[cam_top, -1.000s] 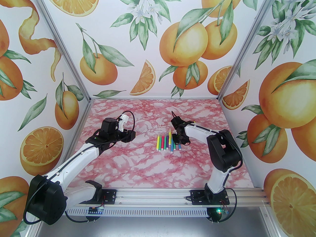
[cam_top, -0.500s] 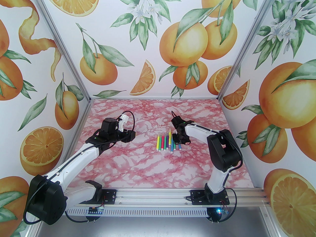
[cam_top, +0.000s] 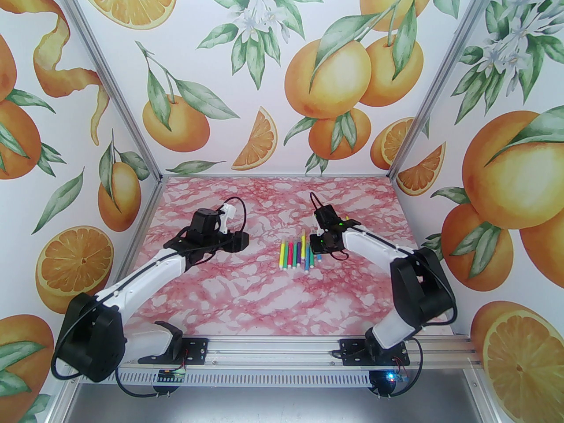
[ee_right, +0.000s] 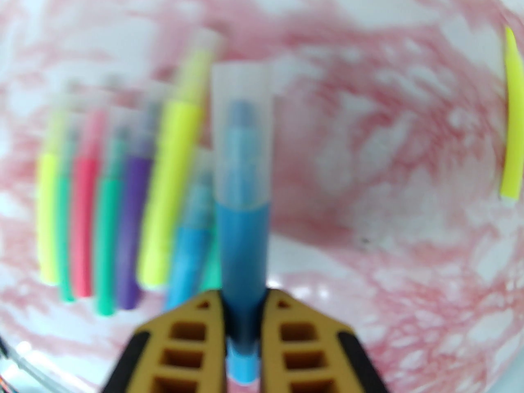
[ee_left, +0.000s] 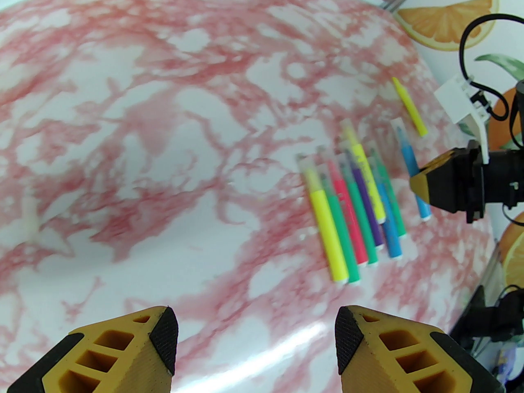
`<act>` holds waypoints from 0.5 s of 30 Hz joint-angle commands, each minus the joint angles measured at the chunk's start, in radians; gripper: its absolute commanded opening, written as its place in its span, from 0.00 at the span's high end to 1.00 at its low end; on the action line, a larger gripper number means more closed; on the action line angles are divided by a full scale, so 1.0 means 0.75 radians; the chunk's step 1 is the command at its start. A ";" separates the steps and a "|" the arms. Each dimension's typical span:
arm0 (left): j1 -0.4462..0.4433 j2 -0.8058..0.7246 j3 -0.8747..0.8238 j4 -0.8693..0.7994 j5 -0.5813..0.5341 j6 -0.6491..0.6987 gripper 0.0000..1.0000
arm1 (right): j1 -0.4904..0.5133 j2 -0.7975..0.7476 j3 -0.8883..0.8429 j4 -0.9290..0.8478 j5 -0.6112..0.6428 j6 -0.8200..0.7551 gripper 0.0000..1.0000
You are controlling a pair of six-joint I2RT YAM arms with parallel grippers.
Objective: Open the pen caps
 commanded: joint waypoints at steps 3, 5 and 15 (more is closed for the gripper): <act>-0.050 0.114 0.109 0.170 0.180 -0.115 0.33 | 0.035 -0.094 -0.067 0.164 -0.210 -0.063 0.92; -0.069 0.157 0.125 0.235 0.238 -0.156 0.33 | 0.046 -0.117 -0.084 0.201 -0.256 -0.064 0.92; -0.110 0.254 0.163 0.372 0.339 -0.269 0.35 | 0.127 -0.163 -0.124 0.361 -0.425 -0.064 0.93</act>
